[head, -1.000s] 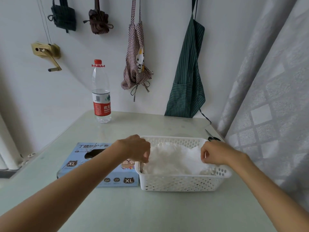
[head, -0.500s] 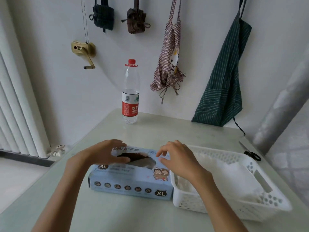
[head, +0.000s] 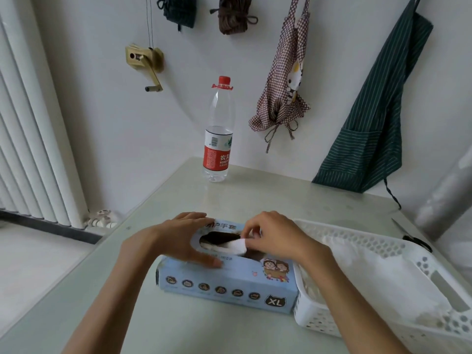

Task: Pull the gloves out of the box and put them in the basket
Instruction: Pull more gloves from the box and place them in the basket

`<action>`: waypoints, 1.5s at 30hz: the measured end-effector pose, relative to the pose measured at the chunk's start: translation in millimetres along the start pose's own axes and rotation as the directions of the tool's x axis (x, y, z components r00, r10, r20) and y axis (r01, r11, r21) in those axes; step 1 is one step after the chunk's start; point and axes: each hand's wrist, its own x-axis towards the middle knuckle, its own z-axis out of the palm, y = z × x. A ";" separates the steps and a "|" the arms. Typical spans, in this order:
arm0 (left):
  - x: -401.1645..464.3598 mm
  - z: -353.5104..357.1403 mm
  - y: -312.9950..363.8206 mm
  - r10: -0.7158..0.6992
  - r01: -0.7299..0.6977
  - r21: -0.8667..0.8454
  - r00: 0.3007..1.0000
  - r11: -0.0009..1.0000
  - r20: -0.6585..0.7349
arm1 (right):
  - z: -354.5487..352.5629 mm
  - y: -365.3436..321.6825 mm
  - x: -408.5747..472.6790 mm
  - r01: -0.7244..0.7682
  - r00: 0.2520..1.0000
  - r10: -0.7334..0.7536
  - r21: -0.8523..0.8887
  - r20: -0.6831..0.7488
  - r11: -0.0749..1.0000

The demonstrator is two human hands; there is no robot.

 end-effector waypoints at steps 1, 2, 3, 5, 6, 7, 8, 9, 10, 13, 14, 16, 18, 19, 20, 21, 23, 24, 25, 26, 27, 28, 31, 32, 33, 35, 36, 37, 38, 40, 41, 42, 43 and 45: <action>0.2 -0.3 -0.1 0.000 0.000 -0.004 1.000 1.000 0.001 | -2.0 2.4 -1.6 -0.017 1.000 0.019 0.127 -0.016 0.992; 0.2 -0.6 -0.9 0.001 -0.001 -0.011 1.000 1.000 -0.004 | -4.1 3.1 -3.8 -0.024 0.999 0.029 0.239 -0.018 0.971; 0.2 -1.4 -1.8 0.005 -0.006 -0.015 1.000 1.000 -0.011 | -5.9 2.8 -6.2 -0.025 0.999 0.033 0.325 -0.018 0.945; -0.6 -3.1 -1.6 0.026 -0.026 -0.011 0.999 1.000 -0.029 | -6.9 1.1 -10.0 -0.025 0.997 0.057 0.457 -0.056 0.889; -1.5 -2.6 -0.4 0.037 -0.037 -0.007 0.999 0.999 -0.034 | -5.3 0.5 -12.5 -0.030 0.991 0.094 0.518 -0.096 0.855; -2.3 -4.4 0.0 0.047 -0.047 -0.007 0.998 0.999 -0.046 | -4.9 -1.2 -12.8 -0.032 0.979 0.140 0.571 -0.147 0.821; -3.4 -5.2 1.1 0.053 -0.054 -0.018 0.997 0.998 -0.063 | -3.5 -2.3 -14.5 -0.036 0.963 0.191 0.615 -0.188 0.787; -4.0 -6.7 2.0 0.058 -0.063 -0.045 0.994 0.997 -0.091 | -2.4 -3.4 -15.8 -0.039 0.947 0.234 0.647 -0.219 0.762; -4.5 -8.8 2.5 0.071 -0.082 -0.081 0.989 0.993 -0.133 | -0.9 -4.8 -16.2 -0.038 0.934 0.265 0.669 -0.241 0.742; -4.2 -12.8 7.9 0.152 -0.222 -0.241 0.948 0.945 -0.278 | 4.8 -8.1 -17.2 -0.022 0.899 0.326 0.713 -0.293 0.701; -4.2 -13.7 11.6 0.181 -0.277 -0.286 0.930 0.917 -0.321 | 7.8 -9.2 -16.6 -0.015 0.886 0.343 0.720 -0.312 0.694; -3.7 -15.3 20.6 0.232 -0.379 -0.344 0.888 0.859 -0.398 | 12.6 -11.0 -15.4 0.003 0.866 0.357 0.718 -0.349 0.696; -2.6 -15.9 28.0 0.262 -0.459 -0.384 0.846 0.801 -0.463 | 15.0 -13.1 -14.3 0.019 0.866 0.340 0.704 -0.366 0.710; -1.3 -16.1 29.7 0.267 -0.487 -0.387 0.826 0.783 -0.497 | 15.0 -13.8 -14.4 0.021 0.870 0.325 0.688 -0.370 0.725; 0.1 -16.5 30.1 0.261 -0.502 -0.389 0.810 0.773 -0.526 | 14.1 -14.1 -14.7 0.025 0.875 0.309 0.673 -0.372 0.739; 1.9 -16.0 28.9 0.246 -0.504 -0.400 0.804 0.766 -0.542 | 12.0 -14.3 -16.2 0.030 0.881 0.295 0.668 -0.369 0.744; 4.2 -15.3 23.8 0.203 -0.491 -0.442 0.808 0.751 -0.553 | 6.5 -12.6 -20.7 0.020 0.906 0.267 0.665 -0.328 0.747; 5.1 -14.8 20.3 0.174 -0.480 -0.457 0.808 0.749 -0.563 | 4.2 -9.8 -23.8 -0.007 0.922 0.257 0.651 -0.290 0.759; 5.7 -14.8 16.6 0.137 -0.466 -0.473 0.805 0.748 -0.577 | 1.4 -6.8 -27.1 -0.041 0.935 0.249 0.620 -0.253 0.784; 5.9 -15.1 12.9 0.098 -0.453 -0.494 0.802 0.742 -0.589 | -1.0 -2.4 -29.8 -0.071 0.944 0.245 0.588 -0.222 0.806; 6.3 -15.5 9.6 0.062 -0.441 -0.517 0.801 0.734 -0.596 | -4.0 1.2 -32.8 -0.087 0.948 0.244 0.571 -0.204 0.816; 6.7 -16.1 7.5 0.036 -0.431 -0.536 0.802 0.726 -0.596 | -7.0 4.5 -35.2 -0.083 0.948 0.244 0.580 -0.205 0.810; 8.5 -16.6 4.3 -0.009 -0.385 -0.589 0.832 0.710 -0.555 | -14.6 6.8 -38.5 0.009 0.922 0.294 0.772 -0.253 0.635; 8.9 -16.2 3.6 -0.024 -0.356 -0.591 0.843 0.724 -0.537 | -15.9 6.1 -38.3 0.047 0.911 0.312 0.820 -0.269 0.570; 9.7 -15.6 2.8 -0.048 -0.315 -0.574 0.848 0.756 -0.528 | -17.1 4.4 -37.7 0.076 0.898 0.333 0.848 -0.286 0.524; 12.4 -15.3 1.8 -0.139 -0.217 -0.524 0.818 0.824 -0.558 | -16.6 4.8 -35.7 0.093 0.881 0.353 0.848 -0.314 0.522; 12.0 -16.0 3.6 -0.184 -0.203 -0.513 0.775 0.834 -0.604 | -15.2 5.3 -35.0 0.091 0.880 0.350 0.838 -0.321 0.539; 10.1 -17.6 6.7 -0.195 -0.246 -0.511 0.723 0.824 -0.663 | -14.5 4.2 -34.5 0.089 0.882 0.344 0.830 -0.323 0.551; 7.8 -18.9 10.3 -0.164 -0.337 -0.503 0.680 0.796 -0.715 | -13.5 3.7 -33.9 0.088 0.883 0.340 0.824 -0.324 0.560; 1.7 -20.9 19.5 0.018 -0.512 -0.458 0.680 0.727 -0.733 | -12.6 0.1 -33.3 0.101 0.888 0.324 0.826 -0.326 0.555; -0.1 -19.6 23.8 0.142 -0.545 -0.434 0.723 0.717 -0.676 | -12.0 -1.8 -32.9 0.112 0.890 0.317 0.831 -0.328 0.545; -0.1 -17.0 27.6 0.250 -0.542 -0.405 0.775 0.737 -0.581 | -11.6 -2.8 -32.3 0.126 0.889 0.313 0.836 -0.334 0.535; 1.1 -13.1 30.5 0.318 -0.522 -0.372 0.814 0.768 -0.487 | -11.3 -4.3 -31.9 0.135 0.888 0.312 0.841 -0.337 0.525; 7.3 -4.6 34.0 0.328 -0.498 -0.359 0.837 0.789 -0.438 | -10.0 -7.4 -31.1 0.135 0.885 0.327 0.855 -0.331 0.500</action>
